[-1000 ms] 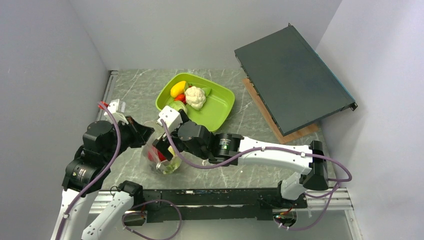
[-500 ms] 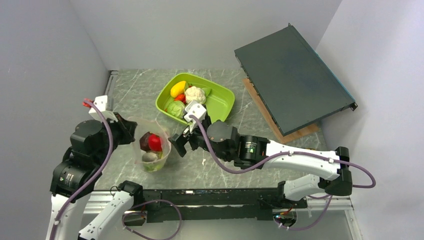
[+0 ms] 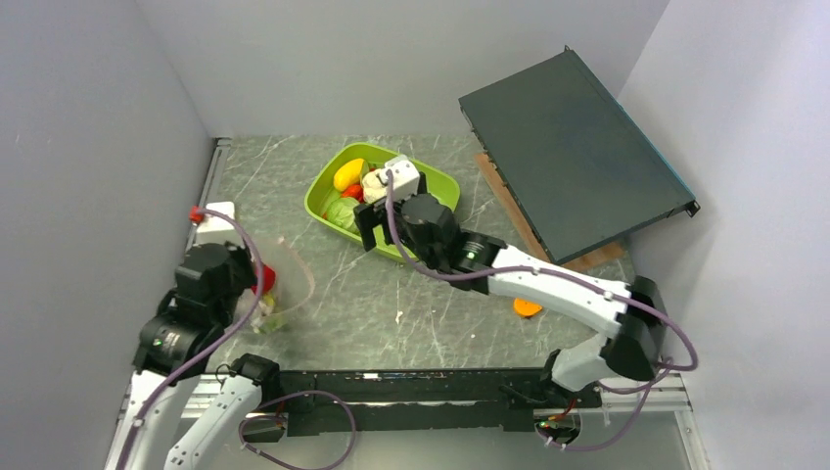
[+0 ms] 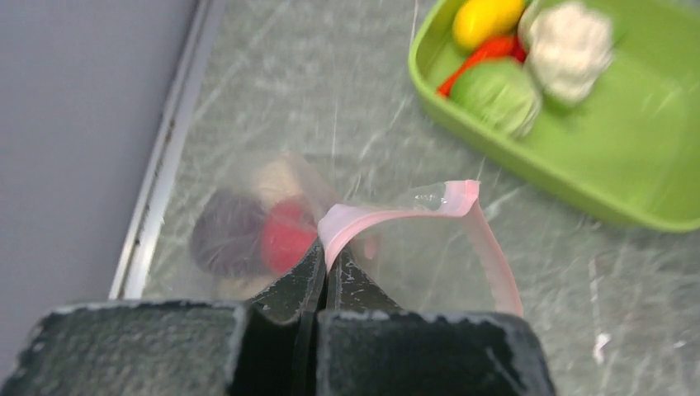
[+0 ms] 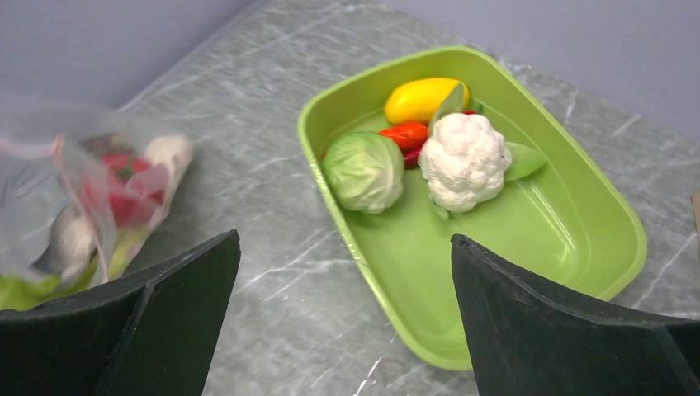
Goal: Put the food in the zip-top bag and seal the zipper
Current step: Pick up the fake vegetable from the bin.
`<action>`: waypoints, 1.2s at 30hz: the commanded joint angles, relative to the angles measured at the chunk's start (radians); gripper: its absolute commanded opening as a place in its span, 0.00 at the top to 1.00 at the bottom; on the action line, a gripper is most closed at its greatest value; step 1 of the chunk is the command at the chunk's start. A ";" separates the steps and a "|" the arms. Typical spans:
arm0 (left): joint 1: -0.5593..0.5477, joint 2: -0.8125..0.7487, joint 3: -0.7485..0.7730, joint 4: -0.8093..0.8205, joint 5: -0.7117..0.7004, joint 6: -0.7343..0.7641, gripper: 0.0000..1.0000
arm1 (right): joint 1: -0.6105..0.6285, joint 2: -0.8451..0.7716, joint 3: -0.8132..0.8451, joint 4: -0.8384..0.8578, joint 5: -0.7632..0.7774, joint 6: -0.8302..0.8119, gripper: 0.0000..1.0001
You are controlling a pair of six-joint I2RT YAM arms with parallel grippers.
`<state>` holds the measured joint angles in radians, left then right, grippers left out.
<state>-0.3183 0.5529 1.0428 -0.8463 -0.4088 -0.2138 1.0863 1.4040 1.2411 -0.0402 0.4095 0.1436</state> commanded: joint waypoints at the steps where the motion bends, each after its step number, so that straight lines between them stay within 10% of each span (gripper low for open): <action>1: -0.001 -0.046 -0.174 0.139 0.022 0.027 1.00 | -0.076 0.160 0.109 0.048 0.036 0.024 0.02; 16: -0.001 -0.157 -0.289 0.178 0.080 0.039 1.00 | -0.200 0.700 0.606 0.000 0.091 -0.034 0.06; 22: -0.001 -0.162 -0.288 0.180 0.032 0.046 1.00 | -0.210 0.891 0.839 -0.100 -0.168 0.000 0.02; 36: -0.001 -0.136 -0.282 0.157 -0.063 0.031 1.00 | -0.219 1.009 0.879 -0.270 -0.165 -0.026 0.01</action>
<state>-0.3187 0.3992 0.7555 -0.7216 -0.4225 -0.1783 0.8757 2.4203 2.0933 -0.2283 0.1738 0.1478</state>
